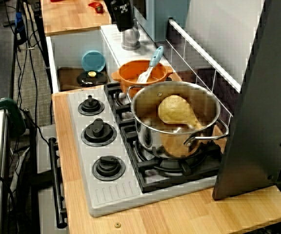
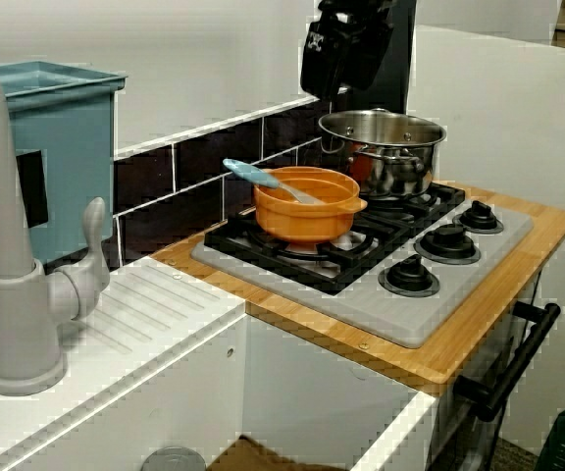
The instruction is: Lift pot from stove
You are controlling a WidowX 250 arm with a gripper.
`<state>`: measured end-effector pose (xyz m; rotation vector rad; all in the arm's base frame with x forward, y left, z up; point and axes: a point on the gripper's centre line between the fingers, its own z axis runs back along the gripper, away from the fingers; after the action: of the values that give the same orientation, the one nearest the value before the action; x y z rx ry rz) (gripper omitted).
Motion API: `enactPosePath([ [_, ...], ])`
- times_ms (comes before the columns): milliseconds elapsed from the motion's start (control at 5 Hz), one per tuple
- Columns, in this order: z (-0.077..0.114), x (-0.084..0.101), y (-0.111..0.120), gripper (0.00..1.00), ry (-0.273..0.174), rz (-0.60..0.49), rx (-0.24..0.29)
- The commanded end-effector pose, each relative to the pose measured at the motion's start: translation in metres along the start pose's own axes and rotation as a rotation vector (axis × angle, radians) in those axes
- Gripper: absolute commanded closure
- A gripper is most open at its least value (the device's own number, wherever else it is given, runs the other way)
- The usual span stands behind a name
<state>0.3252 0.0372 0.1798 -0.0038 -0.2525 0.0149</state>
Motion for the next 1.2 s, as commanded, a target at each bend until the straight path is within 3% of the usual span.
enactPosePath([
  [0, 0.013, -0.005, 0.016, 0.00, -0.013, -0.009, -0.010],
  [200, 0.013, -0.011, 0.020, 0.00, -0.008, 0.006, -0.010],
  [400, 0.010, -0.020, 0.018, 0.00, -0.066, 0.044, 0.020],
  [800, 0.021, -0.014, 0.010, 0.00, -0.152, 0.193, 0.035],
  [1000, 0.019, -0.008, 0.009, 0.00, -0.135, 0.255, 0.037],
])
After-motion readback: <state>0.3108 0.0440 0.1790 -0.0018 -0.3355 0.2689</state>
